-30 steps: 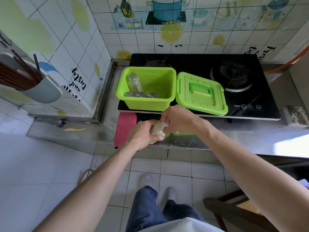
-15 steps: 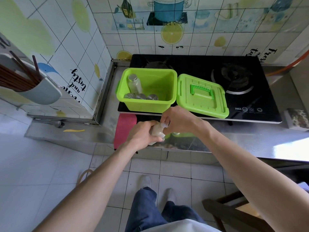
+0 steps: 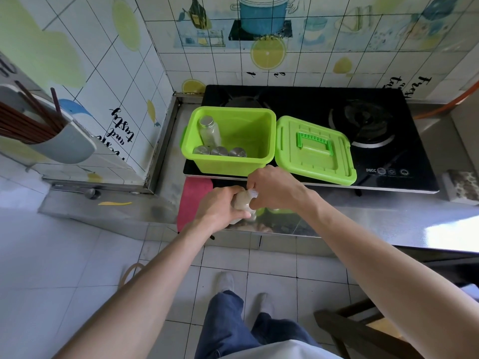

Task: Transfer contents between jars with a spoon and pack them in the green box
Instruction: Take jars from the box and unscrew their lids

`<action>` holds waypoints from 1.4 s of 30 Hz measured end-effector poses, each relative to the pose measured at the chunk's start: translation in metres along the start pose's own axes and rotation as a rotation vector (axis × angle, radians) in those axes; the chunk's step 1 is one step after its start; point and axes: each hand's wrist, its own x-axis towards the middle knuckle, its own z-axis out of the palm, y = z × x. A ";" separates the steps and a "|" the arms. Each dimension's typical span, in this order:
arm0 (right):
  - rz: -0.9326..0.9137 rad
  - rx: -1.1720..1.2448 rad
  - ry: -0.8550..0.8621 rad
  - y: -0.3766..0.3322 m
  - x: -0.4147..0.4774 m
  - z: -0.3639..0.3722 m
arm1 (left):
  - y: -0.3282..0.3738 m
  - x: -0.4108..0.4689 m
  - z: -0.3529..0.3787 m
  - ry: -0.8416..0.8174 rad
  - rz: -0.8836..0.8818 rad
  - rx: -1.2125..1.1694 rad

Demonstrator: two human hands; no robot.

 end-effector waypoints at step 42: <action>0.348 1.199 0.039 0.034 -0.002 0.059 | -0.025 -0.003 0.004 0.050 -0.038 -0.160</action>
